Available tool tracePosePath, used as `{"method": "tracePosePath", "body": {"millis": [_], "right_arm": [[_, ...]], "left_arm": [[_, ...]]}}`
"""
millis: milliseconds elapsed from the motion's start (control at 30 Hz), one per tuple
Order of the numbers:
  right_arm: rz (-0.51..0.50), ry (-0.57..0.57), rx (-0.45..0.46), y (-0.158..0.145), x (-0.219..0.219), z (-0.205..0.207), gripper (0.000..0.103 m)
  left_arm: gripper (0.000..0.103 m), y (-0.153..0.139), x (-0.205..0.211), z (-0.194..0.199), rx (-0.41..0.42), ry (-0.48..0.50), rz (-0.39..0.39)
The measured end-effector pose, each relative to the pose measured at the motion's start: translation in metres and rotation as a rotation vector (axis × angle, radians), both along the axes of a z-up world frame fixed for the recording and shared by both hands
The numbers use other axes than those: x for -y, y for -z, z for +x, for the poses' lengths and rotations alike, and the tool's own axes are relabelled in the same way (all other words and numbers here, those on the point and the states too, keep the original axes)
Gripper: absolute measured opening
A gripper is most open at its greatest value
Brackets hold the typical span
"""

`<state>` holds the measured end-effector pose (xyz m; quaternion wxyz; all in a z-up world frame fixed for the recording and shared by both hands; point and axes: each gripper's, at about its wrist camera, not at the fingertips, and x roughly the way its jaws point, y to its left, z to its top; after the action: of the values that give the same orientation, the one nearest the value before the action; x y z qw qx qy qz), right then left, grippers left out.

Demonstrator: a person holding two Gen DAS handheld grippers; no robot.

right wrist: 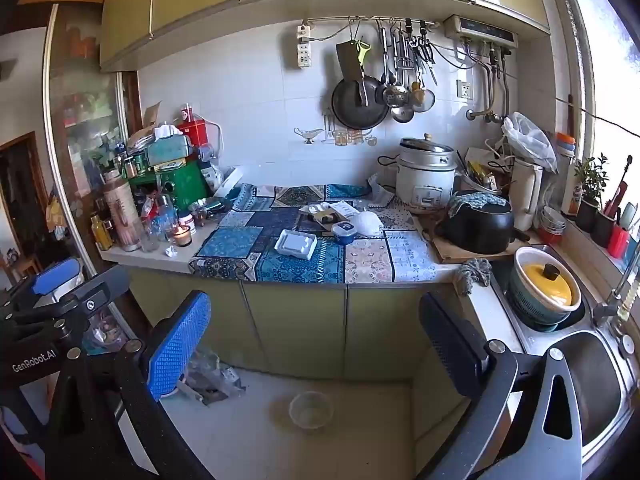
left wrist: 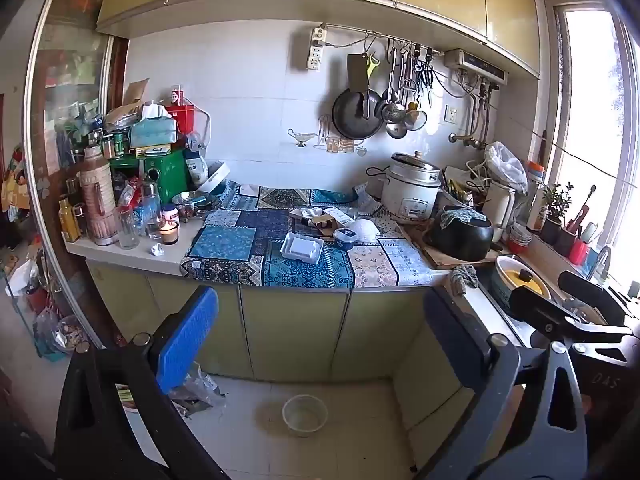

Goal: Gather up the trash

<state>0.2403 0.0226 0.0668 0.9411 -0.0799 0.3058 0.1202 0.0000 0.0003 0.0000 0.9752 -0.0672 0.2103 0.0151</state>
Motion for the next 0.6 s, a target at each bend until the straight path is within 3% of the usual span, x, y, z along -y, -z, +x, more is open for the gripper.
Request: {"method": "tracePosePath", "body": {"millis": [600], "right_arm": [[0.011, -0.005, 0.003, -0.0006, 0.0063, -0.002, 0.103]], "left_arm": [[0.103, 0.0022, -0.0012, -0.0016, 0.004, 0.002, 0.012]]}}
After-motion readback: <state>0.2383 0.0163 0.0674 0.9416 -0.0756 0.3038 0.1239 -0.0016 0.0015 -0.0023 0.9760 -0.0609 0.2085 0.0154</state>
